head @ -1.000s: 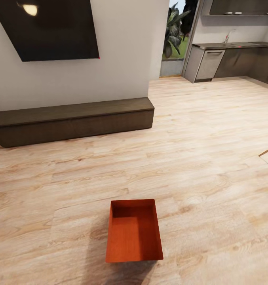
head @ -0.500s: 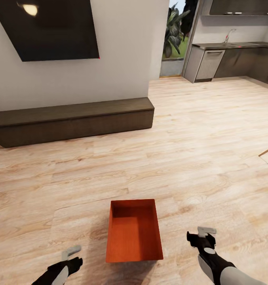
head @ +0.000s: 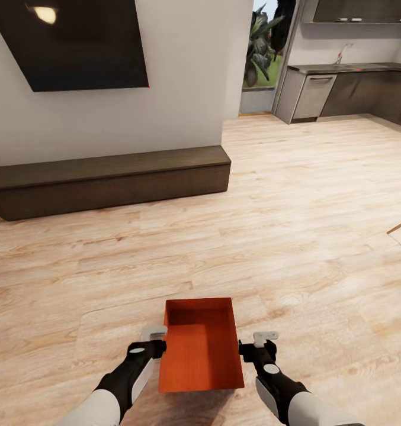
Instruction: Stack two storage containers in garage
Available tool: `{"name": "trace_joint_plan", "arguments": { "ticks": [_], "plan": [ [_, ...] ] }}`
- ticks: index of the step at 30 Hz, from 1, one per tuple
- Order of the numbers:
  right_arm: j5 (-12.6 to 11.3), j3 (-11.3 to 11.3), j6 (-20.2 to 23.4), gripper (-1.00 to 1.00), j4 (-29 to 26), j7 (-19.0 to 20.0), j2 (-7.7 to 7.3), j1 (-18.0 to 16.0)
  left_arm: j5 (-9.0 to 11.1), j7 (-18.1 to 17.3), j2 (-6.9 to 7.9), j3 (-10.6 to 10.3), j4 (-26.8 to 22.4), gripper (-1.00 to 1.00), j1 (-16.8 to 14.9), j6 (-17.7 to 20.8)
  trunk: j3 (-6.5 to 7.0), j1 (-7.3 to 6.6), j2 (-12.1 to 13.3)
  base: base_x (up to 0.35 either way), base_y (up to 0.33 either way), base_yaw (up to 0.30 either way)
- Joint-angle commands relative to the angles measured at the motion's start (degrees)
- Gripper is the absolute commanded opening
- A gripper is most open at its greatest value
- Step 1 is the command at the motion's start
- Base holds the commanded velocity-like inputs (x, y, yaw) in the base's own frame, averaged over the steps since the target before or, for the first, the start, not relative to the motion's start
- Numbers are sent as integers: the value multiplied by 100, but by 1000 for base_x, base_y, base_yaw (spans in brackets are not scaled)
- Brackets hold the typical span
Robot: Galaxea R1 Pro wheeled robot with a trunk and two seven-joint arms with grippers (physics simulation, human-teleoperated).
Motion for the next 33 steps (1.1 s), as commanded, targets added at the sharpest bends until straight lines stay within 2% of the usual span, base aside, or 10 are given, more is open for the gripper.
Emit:
{"name": "trace_joint_plan", "arguments": {
  "ticks": [1,8,12,24,33],
  "plan": [
    [48,28,-3,100,9,-42,4,-4,17,25,-5,-9,-28,100,-1,28,-4,0,-3,0,0,0],
    [73,20,-4,100,73,2,41,-4,8,22,8,-23,-55,100,0,0,-4,0,-3,0,0,0],
    [66,16,-19,100,85,26,148,-4,16,20,13,-41,-64,100,2,-8,-4,0,-3,0,0,0],
    [78,14,-78,100,322,33,309,1,-27,-9,11,-35,-160,100,2,-14,-4,0,-3,0,0,0],
    [66,10,-86,100,350,33,331,-4,-31,12,8,-33,-171,100,2,-11,-4,0,-3,0,0,0]
  ]
}}
